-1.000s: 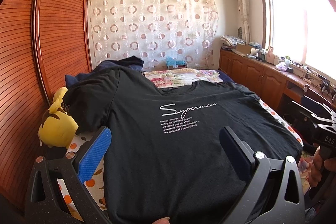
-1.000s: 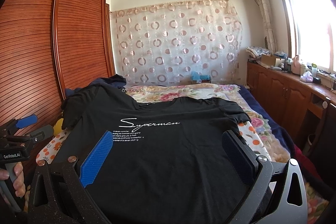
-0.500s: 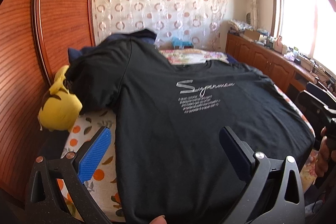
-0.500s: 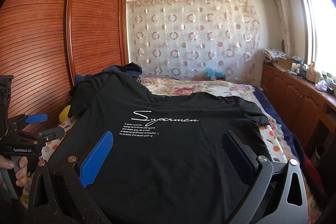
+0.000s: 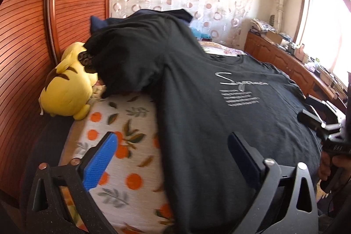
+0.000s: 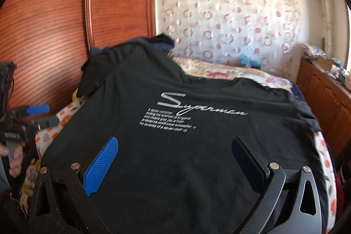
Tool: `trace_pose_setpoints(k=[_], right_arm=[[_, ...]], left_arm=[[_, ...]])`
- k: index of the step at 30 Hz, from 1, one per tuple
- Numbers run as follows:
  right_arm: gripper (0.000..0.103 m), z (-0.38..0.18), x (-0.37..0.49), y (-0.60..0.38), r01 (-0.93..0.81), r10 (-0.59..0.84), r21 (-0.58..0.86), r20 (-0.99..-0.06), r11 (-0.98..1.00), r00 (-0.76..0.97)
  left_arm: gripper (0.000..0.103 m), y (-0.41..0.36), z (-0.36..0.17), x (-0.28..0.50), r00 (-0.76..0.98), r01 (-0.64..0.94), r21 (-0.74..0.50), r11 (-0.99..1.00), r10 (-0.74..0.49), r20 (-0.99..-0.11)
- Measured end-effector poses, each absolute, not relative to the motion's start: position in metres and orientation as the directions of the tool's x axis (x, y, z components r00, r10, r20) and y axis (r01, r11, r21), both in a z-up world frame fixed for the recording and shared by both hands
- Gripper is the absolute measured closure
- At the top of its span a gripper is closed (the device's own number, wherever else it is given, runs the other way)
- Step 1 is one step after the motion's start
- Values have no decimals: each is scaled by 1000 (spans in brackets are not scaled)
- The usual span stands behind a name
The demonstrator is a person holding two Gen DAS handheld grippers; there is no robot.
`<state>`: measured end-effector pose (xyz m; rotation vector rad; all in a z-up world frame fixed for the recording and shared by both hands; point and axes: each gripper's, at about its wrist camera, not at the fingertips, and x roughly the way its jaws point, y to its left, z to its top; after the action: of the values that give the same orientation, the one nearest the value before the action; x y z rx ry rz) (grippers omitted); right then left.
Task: Fold small clothes
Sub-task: 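Grasp the black T-shirt's side edge with the left tool, fold it inward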
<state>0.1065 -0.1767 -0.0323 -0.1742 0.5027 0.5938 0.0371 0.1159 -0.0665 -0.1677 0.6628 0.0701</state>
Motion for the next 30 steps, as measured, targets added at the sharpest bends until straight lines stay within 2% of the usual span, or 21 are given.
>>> trace_pose_setpoints(k=[3,5,9,14,18,21,26,30], right_arm=[[0,-36,118,-174,-596,490,-33,-536,802,688],[0,-37,124,-174,-607,489,-40,-553,794,675],[0,-29,137,-177,-626,489,-48,-579,778,652],[0,-29,139,-177,-631,503,-18,-586,776,635],[0,-26,141,-181,-614,498,-6,-578,789,646],[0,-24,140,-182,-612,495,-14,-574,791,652],[0,-32,136,-164,-612,493,-27,-565,790,661],[0,-34,138,-160,-610,493,-24,-566,792,661]], left_arm=[[6,136,-67,42,783,-144,-147,979,22,-622],[14,149,-67,49,777,-155,-159,975,21,-630],[15,168,-65,63,770,-166,-177,970,16,-637],[36,184,-68,88,752,-171,-191,967,3,-659],[41,201,-81,110,713,-197,-236,951,-26,-701],[41,203,-90,120,693,-197,-215,956,-20,-721],[58,209,-103,129,666,-194,-201,960,-22,-745],[64,216,-99,126,692,-179,-236,955,-48,-720]])
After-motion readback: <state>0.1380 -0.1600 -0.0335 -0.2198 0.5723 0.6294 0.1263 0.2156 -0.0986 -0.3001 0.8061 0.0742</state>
